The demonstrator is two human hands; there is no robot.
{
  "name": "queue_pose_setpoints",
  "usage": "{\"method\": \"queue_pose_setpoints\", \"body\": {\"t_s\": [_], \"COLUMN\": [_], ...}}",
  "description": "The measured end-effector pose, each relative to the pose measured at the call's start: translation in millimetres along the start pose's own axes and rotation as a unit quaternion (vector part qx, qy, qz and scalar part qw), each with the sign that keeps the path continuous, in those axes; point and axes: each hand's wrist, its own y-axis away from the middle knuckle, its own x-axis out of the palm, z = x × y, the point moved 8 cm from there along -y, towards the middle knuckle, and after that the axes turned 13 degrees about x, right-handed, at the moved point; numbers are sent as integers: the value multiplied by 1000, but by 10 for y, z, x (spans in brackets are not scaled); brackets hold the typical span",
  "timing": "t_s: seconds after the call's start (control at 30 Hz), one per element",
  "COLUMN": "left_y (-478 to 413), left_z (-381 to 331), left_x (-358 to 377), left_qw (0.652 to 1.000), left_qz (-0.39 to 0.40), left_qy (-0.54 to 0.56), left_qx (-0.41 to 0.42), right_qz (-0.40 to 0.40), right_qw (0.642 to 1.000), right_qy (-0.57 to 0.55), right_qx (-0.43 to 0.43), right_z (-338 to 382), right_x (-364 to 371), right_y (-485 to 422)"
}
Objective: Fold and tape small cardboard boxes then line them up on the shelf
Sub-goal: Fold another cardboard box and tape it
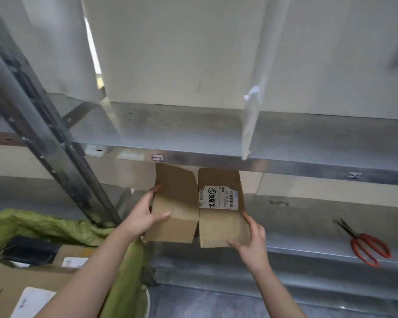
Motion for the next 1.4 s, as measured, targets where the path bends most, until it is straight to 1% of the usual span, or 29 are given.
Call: {"method": "queue_pose_setpoints", "body": {"t_s": [0.13, 0.2, 0.3, 0.43, 0.57, 0.63, 0.7, 0.8, 0.93, 1.0, 1.07, 1.1, 1.23, 1.3, 1.4], "left_y": [-28, -28, -4, 1, -79, -147, -221, -351, -502, -561, -620, -645, -745, -755, -710], "left_z": [-240, -390, -591, -826, -988, -1032, -1027, -999, -960, -950, -957, -974, -1043, -1120, -1198], "left_x": [752, 1188, 1805, 2479, 3015, 3227, 3387, 3565, 3665, 3691, 3701, 3692, 3625, 3631, 3660], "left_qw": [999, 999, 999, 993, 987, 986, 986, 985, 990, 992, 994, 994, 977, 968, 958], "left_qz": [27, 32, 42, 67, 95, 105, 104, 91, 64, 56, 47, 27, -88, -111, -123], "left_qy": [-23, -14, 13, 97, 129, 131, 129, 142, 117, 111, 95, 99, 182, 217, 252], "left_qx": [14, 14, 9, -9, -10, -13, -17, -24, -36, -36, -33, -37, -60, -63, -65], "right_qz": [-1, 1, 7, 26, -10, -21, -23, -25, -38, -43, -40, -40, -56, -57, -46], "right_qw": [1000, 999, 999, 999, 999, 998, 997, 997, 989, 984, 987, 989, 996, 997, 998], "right_qy": [30, 38, 40, 30, 46, 58, 54, 17, -73, -113, -107, -91, -47, -32, -24], "right_qx": [-7, -4, 6, 24, 12, 22, 43, 76, 120, 128, 116, 105, 47, 34, 21], "right_z": [-267, -442, -728, -1063, -1231, -1308, -1396, -1517, -1622, -1611, -1555, -1517, -1399, -1352, -1305], "right_x": [-704, -1110, -1726, -2436, -2957, -3132, -3259, -3358, -3428, -3463, -3481, -3496, -3550, -3571, -3587], "right_y": [-89, -153, -260, -412, -594, -707, -834, -1027, -1211, -1285, -1352, -1380, -1475, -1501, -1507]}}
